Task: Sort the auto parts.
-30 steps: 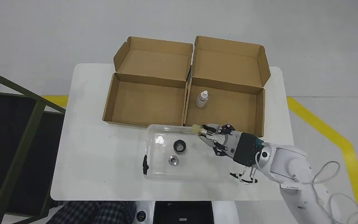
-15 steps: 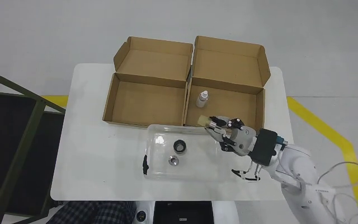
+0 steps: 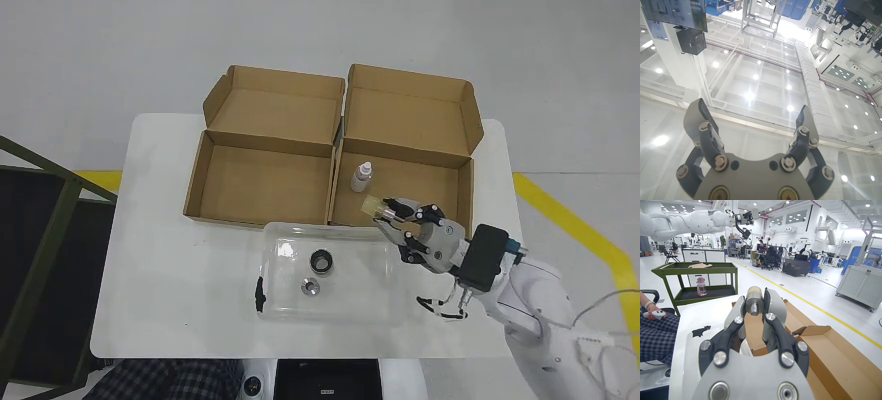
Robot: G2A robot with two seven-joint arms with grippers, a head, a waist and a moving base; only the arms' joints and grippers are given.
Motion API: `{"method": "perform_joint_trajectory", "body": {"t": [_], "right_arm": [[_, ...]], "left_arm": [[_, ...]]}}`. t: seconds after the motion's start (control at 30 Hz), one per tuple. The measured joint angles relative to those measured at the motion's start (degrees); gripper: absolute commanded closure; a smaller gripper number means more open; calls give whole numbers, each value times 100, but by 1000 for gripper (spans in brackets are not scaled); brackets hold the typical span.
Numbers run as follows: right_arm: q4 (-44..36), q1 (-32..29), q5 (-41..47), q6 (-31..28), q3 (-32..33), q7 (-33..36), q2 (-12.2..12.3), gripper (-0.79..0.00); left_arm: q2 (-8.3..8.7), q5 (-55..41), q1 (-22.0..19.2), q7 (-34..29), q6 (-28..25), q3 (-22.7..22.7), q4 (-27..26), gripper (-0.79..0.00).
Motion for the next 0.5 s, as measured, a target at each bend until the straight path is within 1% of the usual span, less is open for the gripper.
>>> {"method": "perform_joint_trajectory", "body": {"t": [0.27,0.5], "right_arm": [[222,72,-152,45,-76,448,-3,0],[598,242,-223,105,-122,1049,-1,0]], "left_arm": [[0,0,0,0,0,0,0,-785],[0,0,0,0,0,0,0,-785]]}}
